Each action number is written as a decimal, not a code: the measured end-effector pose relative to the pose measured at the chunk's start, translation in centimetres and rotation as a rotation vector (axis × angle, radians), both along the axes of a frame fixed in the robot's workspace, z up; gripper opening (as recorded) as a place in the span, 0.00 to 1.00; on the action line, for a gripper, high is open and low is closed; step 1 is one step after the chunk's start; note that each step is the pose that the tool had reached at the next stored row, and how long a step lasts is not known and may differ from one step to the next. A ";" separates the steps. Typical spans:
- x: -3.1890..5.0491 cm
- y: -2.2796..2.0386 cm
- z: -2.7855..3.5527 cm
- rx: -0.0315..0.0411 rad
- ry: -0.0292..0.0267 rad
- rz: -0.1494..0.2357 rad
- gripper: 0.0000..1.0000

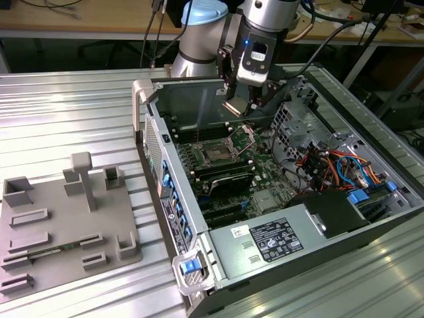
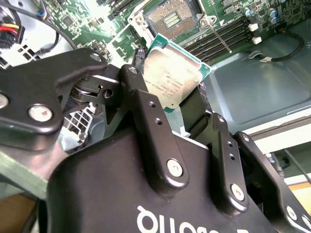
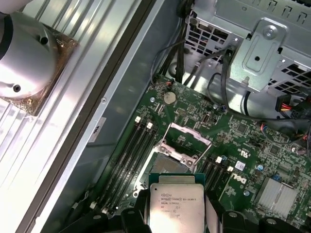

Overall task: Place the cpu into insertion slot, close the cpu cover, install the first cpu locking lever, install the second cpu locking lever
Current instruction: 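Place the cpu into insertion slot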

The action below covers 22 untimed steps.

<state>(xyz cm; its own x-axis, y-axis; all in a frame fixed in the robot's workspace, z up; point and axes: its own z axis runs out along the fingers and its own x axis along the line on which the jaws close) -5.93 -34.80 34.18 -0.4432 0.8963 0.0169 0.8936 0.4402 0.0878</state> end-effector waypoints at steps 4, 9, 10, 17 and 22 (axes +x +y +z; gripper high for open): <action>0.00 0.00 -0.21 0.0000 0.0000 -0.062 0.55; 0.00 0.00 -0.48 0.0000 0.0000 -0.142 0.55; -0.01 0.00 -0.53 -0.0001 0.0001 -0.155 0.55; -0.69 0.00 -0.80 0.0006 -0.0113 -0.165 0.55; -0.70 0.02 -0.88 0.0010 -0.0118 -0.193 0.55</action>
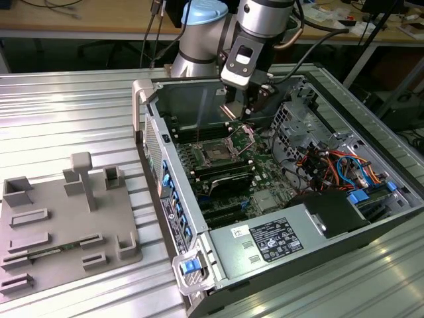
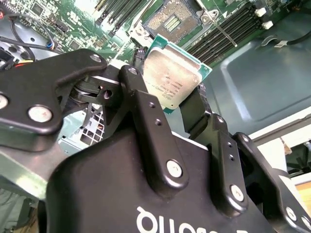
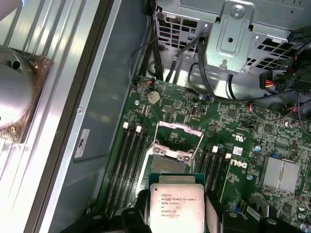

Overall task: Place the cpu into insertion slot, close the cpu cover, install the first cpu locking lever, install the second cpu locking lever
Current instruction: 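Place the cpu into insertion slot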

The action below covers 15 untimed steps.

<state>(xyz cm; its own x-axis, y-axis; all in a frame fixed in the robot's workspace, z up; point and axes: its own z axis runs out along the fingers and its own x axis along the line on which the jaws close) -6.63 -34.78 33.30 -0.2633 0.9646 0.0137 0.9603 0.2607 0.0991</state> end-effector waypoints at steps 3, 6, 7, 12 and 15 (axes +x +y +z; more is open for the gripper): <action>0.00 0.01 -0.07 -0.0001 0.0001 -0.049 0.55; 0.00 0.01 -0.14 -0.0002 0.0001 -0.094 0.55; 0.00 0.01 -0.17 -0.0002 0.0001 -0.115 0.55; 0.00 0.01 -0.32 -0.0003 0.0001 -0.204 0.55; 0.00 0.00 -0.35 -0.0004 0.0003 -0.224 0.55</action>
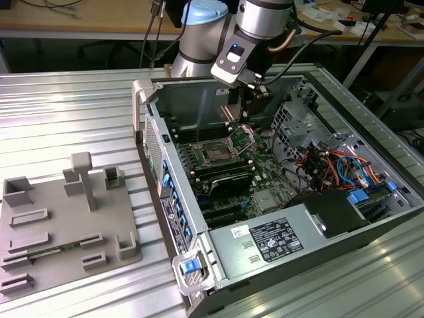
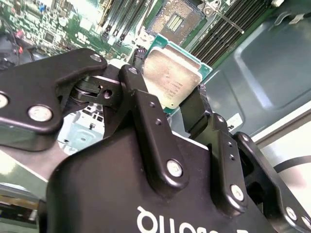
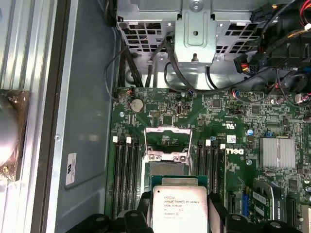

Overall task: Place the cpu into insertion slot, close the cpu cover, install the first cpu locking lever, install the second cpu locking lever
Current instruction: 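Place the cpu into insertion slot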

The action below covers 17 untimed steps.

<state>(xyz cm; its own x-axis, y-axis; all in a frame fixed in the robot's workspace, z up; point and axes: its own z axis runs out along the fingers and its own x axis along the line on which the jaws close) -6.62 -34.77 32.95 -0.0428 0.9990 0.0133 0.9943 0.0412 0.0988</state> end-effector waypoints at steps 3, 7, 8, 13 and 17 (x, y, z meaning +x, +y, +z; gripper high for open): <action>0.00 0.05 -0.06 0.0002 -0.0002 0.000 0.55; 0.00 0.06 -0.06 0.0002 -0.0002 0.000 0.55; 0.00 0.09 -0.07 0.0002 -0.0002 0.000 0.55; 0.00 0.11 -0.07 0.0002 -0.0002 0.000 0.55; 0.00 0.12 -0.07 0.0002 -0.0002 0.000 0.55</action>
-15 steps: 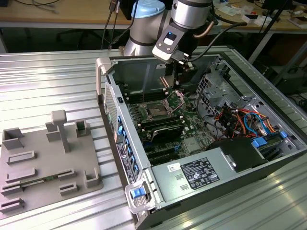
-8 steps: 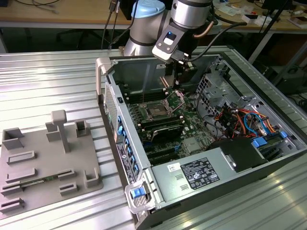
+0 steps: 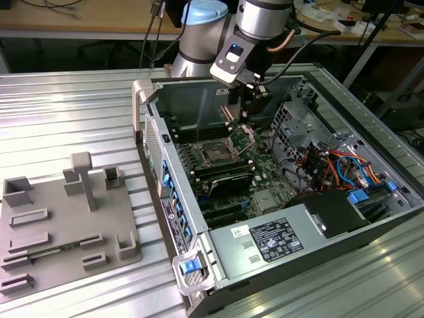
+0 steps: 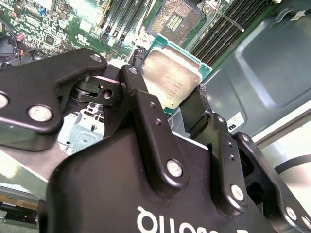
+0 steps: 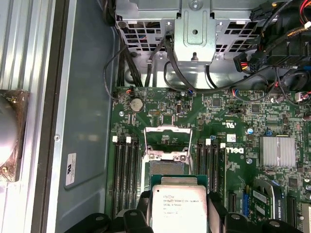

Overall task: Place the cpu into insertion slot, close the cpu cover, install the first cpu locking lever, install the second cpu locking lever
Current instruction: 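Place the cpu into insertion slot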

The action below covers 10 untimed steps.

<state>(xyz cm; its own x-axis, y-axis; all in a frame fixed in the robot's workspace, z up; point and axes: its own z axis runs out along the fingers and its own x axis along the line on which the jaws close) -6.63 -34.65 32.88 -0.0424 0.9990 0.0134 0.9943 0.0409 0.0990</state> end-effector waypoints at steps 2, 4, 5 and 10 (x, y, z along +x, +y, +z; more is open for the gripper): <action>0.00 0.00 0.00 0.0000 0.0000 0.000 0.55; 0.01 0.01 -0.27 0.0001 -0.0002 0.000 0.55; 0.00 0.01 -0.62 -0.0001 -0.0001 0.000 0.55; -0.04 0.05 -2.00 0.0000 -0.0002 -0.025 0.55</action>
<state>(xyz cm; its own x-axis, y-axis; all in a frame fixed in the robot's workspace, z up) -6.67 -34.61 30.88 -0.0179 0.9997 0.0134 0.9949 0.0165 0.0991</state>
